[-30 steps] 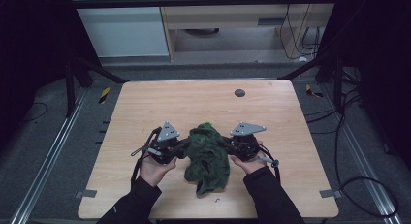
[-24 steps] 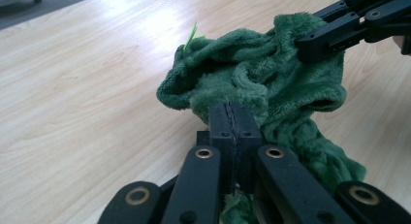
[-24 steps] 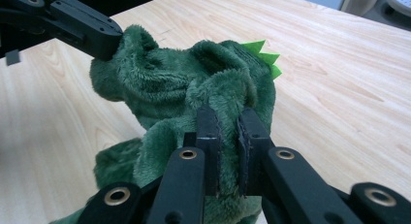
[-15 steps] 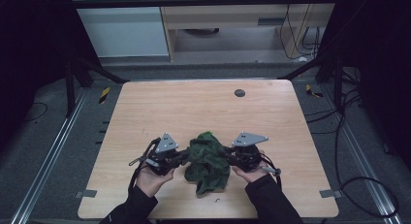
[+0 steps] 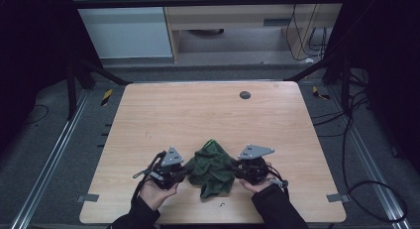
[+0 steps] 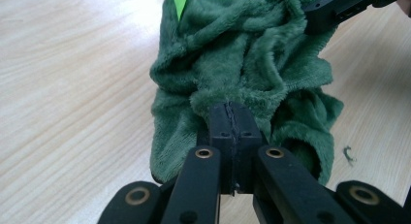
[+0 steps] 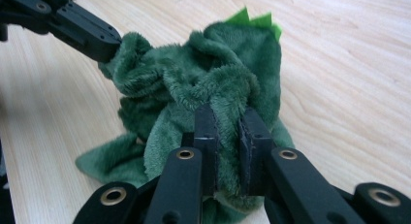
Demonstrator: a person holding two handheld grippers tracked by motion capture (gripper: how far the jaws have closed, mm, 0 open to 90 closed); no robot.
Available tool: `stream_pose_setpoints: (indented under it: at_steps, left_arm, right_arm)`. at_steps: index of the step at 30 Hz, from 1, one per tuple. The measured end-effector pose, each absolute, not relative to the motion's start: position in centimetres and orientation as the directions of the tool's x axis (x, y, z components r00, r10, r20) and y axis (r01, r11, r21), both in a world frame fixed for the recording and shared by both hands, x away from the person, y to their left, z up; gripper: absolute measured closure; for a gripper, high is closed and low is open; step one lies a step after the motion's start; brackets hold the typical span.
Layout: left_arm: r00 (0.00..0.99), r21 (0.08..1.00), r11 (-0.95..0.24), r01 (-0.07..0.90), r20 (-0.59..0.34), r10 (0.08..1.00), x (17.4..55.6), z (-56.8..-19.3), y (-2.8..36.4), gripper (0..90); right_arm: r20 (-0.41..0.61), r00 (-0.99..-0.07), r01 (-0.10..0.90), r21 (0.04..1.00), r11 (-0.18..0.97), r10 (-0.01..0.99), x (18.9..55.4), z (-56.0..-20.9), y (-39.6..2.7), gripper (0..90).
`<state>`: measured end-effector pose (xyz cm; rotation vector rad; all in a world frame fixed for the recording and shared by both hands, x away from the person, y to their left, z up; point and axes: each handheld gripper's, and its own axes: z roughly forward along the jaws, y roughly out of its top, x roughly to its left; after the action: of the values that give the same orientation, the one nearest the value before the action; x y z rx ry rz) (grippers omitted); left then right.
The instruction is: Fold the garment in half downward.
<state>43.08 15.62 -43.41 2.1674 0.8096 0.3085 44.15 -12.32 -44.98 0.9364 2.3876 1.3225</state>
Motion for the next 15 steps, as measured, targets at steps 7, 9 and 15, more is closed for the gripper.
stream_pose_setpoints:
  at_steps: [7, 9, 15]
  left_arm:
    - [0.775, 0.731, -0.503, 0.461, -0.055, 0.63, 42.4, -44.4, 15.5, 89.8]
    - [0.777, 0.724, -0.512, 0.462, -0.052, 0.627, 42.2, -44.6, 15.5, 89.8]
    - [0.786, 0.702, -0.534, 0.472, -0.06, 0.616, 41.9, -45.4, 15.3, 89.8]
  right_arm:
    - [0.099, -0.763, 0.438, 0.806, 0.398, 0.639, 43.2, -46.2, -12.7, 78.7]
    - [0.099, -0.766, 0.442, 0.799, 0.408, 0.636, 42.9, -46.5, -12.7, 78.3]
    - [0.117, -0.766, 0.466, 0.779, 0.42, 0.633, 42.4, -47.2, -12.7, 77.3]
